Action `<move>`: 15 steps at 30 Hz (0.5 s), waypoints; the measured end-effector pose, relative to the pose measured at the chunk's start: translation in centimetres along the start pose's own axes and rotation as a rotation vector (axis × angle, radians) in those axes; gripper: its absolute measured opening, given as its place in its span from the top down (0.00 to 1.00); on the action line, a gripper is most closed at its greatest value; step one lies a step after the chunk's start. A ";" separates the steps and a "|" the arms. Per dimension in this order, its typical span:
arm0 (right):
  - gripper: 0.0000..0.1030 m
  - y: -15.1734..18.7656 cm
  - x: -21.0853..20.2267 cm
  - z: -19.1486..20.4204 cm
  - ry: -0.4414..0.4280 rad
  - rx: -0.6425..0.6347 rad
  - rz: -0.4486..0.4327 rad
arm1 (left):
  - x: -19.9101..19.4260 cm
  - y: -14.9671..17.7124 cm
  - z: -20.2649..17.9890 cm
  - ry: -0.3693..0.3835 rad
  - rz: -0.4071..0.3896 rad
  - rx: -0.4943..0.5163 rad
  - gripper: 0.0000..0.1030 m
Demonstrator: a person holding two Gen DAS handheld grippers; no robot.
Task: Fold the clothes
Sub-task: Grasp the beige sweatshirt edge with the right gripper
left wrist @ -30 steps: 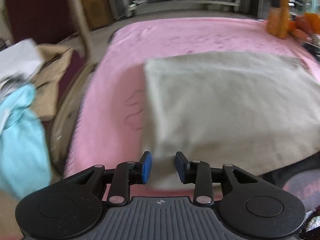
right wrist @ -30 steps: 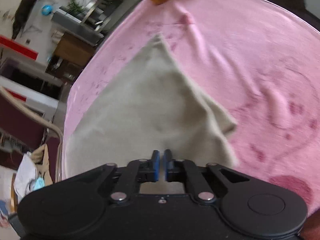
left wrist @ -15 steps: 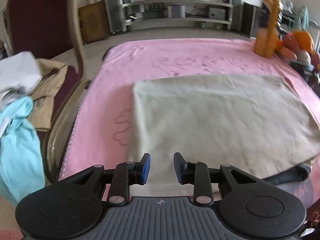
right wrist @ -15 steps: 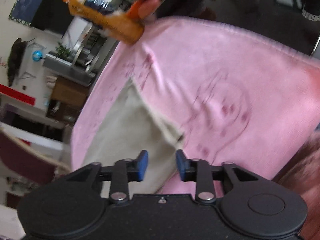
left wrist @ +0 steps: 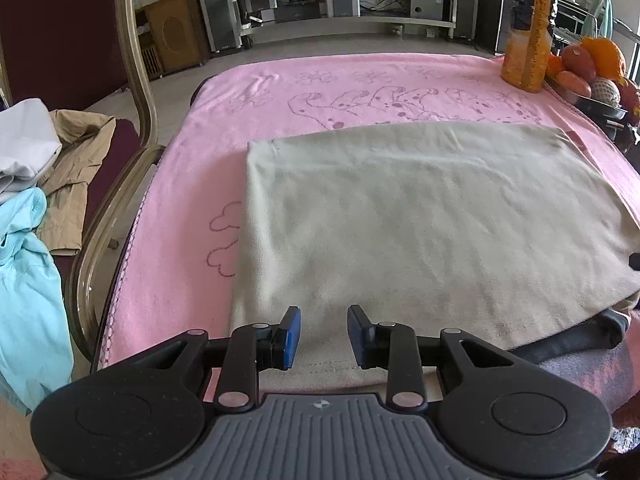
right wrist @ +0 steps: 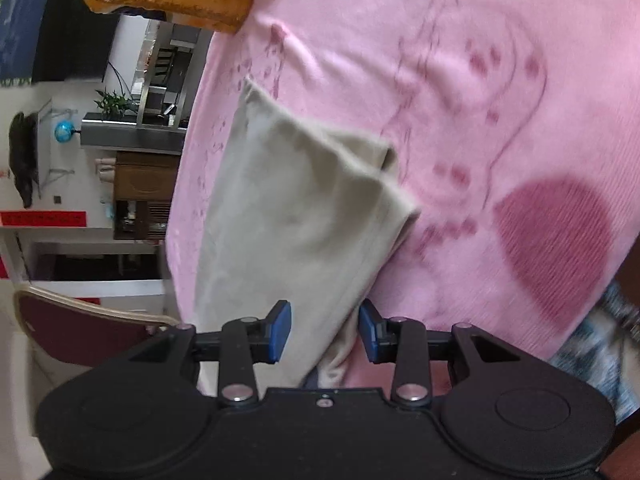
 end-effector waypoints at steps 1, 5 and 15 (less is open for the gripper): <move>0.65 0.4 0.5 0.1 -0.023 0.017 0.017 | 0.0 0.0 0.1 -0.001 0.001 -0.004 0.71; 0.66 0.3 1.8 0.5 -0.077 0.032 -0.029 | 0.2 0.0 0.3 -0.002 0.006 -0.019 0.71; 0.65 -4.3 -0.8 0.5 -0.014 -0.022 -0.368 | 1.0 0.4 1.1 -0.011 0.036 -0.047 0.71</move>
Point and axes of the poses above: each gripper's, at about its wrist camera, not at the fingertips, and x roughly the way its jaws point, z to its left, y to its underside, the point moved 10 cm from there along x, roughly the way its jaws point, and after that the axes turned 5 degrees about z, right-handed, at the moved point
